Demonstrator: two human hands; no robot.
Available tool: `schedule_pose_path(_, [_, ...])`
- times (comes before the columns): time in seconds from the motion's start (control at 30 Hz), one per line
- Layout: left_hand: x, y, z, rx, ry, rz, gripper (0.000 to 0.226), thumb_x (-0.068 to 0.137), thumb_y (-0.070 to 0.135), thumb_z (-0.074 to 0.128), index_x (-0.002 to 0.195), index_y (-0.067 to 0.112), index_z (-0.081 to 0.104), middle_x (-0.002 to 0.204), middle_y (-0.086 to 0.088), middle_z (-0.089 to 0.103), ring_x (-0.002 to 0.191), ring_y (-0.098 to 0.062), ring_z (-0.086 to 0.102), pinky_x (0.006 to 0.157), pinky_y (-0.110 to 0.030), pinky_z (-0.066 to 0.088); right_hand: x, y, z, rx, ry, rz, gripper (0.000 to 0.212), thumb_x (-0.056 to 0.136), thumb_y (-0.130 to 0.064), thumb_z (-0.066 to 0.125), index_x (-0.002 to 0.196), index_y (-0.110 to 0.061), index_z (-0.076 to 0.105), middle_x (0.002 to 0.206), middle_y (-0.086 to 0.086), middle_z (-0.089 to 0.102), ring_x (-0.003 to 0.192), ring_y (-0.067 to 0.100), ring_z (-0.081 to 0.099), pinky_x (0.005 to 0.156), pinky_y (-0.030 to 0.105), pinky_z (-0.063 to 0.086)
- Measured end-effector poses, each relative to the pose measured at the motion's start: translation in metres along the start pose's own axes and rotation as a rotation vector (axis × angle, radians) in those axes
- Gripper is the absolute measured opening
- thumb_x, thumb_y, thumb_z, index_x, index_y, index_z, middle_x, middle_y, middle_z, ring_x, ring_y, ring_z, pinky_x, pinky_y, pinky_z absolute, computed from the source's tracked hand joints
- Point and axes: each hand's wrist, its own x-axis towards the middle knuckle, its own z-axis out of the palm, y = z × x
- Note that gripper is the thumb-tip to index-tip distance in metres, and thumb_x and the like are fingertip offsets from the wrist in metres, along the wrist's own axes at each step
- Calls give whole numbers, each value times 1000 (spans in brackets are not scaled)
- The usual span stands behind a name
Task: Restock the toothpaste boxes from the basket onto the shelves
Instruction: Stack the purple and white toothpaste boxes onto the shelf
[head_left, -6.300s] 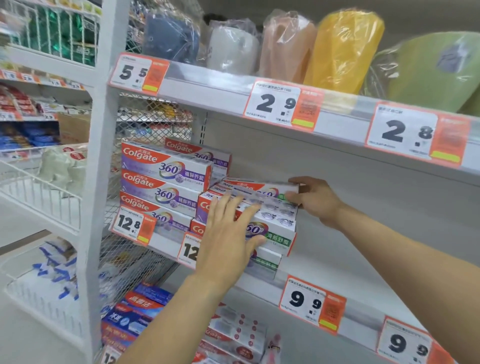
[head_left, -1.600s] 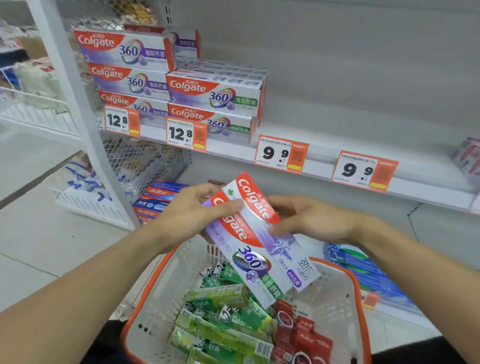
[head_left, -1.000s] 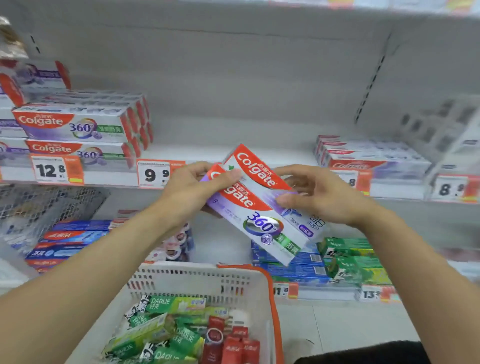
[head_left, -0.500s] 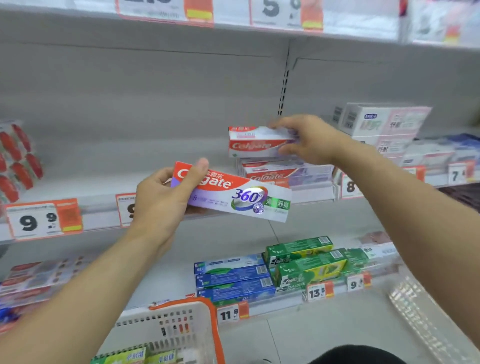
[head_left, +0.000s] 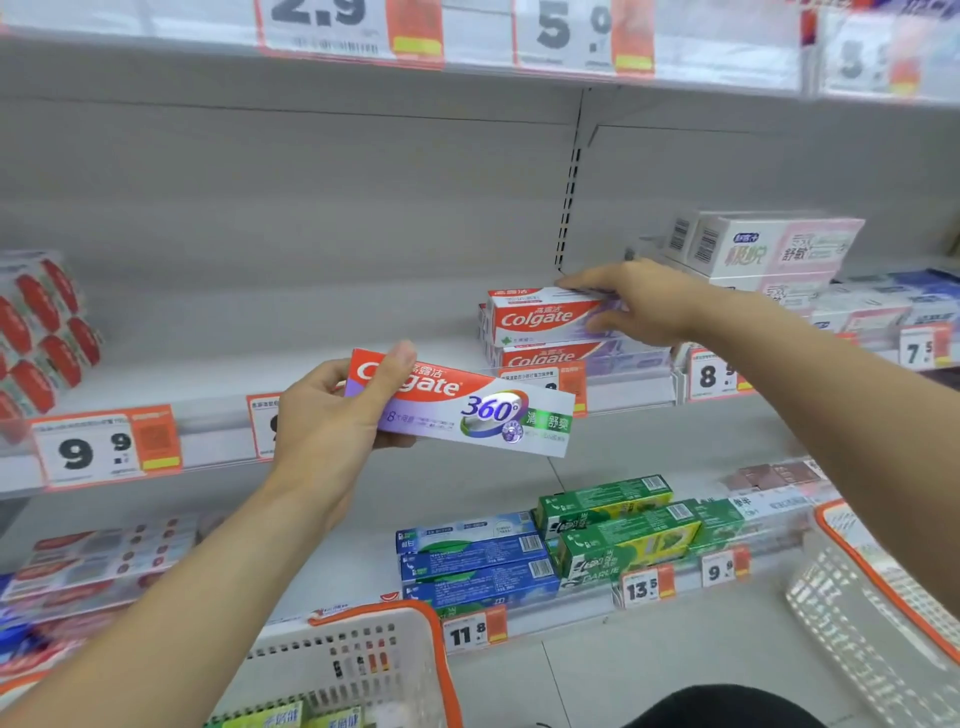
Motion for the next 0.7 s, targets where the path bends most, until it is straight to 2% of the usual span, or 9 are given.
schedule_pose_path(0.07, [-2, 4, -1, -34, -4, -7, 61, 65, 51, 77, 104, 5, 69, 91, -9, 77, 78, -23, 76, 71, -44, 62, -1, -2, 0, -62, -24, 7, 59, 97, -14, 62, 151, -25, 42, 147, 0, 53, 130, 27, 53, 106, 37, 40])
schedule_pose_path(0.13, [-4, 10, -4, -72, -7, -3, 63, 63, 50, 79, 103, 3, 69, 93, -12, 77, 82, -27, 76, 71, -47, 62, -5, -12, -2, -120, 69, -3, 59, 97, -20, 62, 151, -26, 40, 151, 3, 46, 135, 29, 47, 111, 42, 37])
schedule_pose_path(0.23, [-6, 15, -18, -103, -5, -7, 68, 57, 54, 80, 101, 3, 71, 95, -14, 76, 89, -32, 75, 72, -49, 62, -18, -56, -4, 137, 316, -152, 38, 99, -30, 60, 136, -22, 59, 125, -1, 63, 114, 17, 61, 104, 39, 48])
schedule_pose_path(0.27, [-6, 17, -24, -108, -5, -9, 65, 58, 54, 80, 99, 4, 72, 95, -14, 77, 91, -33, 74, 74, -50, 62, -23, -76, -5, 293, 278, -181, 32, 99, -33, 58, 128, -21, 64, 117, -4, 68, 107, 13, 65, 99, 39, 51])
schedule_pose_path(0.33, [-8, 22, -39, -135, 0, -22, 52, 65, 49, 79, 92, 5, 72, 93, -15, 77, 89, -33, 74, 72, -50, 62, -30, -110, -5, 508, 46, -198, 35, 96, -45, 58, 124, -25, 67, 112, -7, 72, 103, 11, 69, 96, 41, 54])
schedule_pose_path(0.43, [-12, 32, -68, -182, 15, -38, 40, 72, 41, 75, 88, 4, 70, 86, -14, 76, 76, -26, 74, 59, -37, 61, -30, -142, -2, 543, -190, -199, 51, 77, -58, 69, 123, -36, 65, 117, -9, 70, 100, 14, 70, 81, 35, 59])
schedule_pose_path(0.53, [-19, 39, -109, -107, 11, 1, 47, 72, 45, 75, 94, 3, 71, 88, -15, 76, 75, -25, 74, 58, -31, 59, -24, -166, 2, 644, -340, -163, 52, 73, -38, 83, 121, -33, 66, 118, 2, 67, 89, 27, 72, 63, 23, 54])
schedule_pose_path(0.63, [-23, 51, -155, -90, 40, 52, 39, 69, 46, 73, 82, 10, 68, 73, -8, 73, 60, -18, 67, 48, -27, 52, -14, -201, 8, 783, -497, -272, 57, 75, -12, 86, 126, -22, 64, 114, 10, 71, 104, 40, 66, 73, 36, 59])
schedule_pose_path(0.7, [-24, 59, -185, -134, 99, 103, 33, 70, 44, 73, 73, 13, 64, 61, -5, 66, 51, -17, 61, 42, -25, 46, -4, -231, 14, 900, -482, -346, 58, 72, -3, 85, 125, -15, 64, 115, 16, 70, 109, 35, 66, 82, 43, 58])
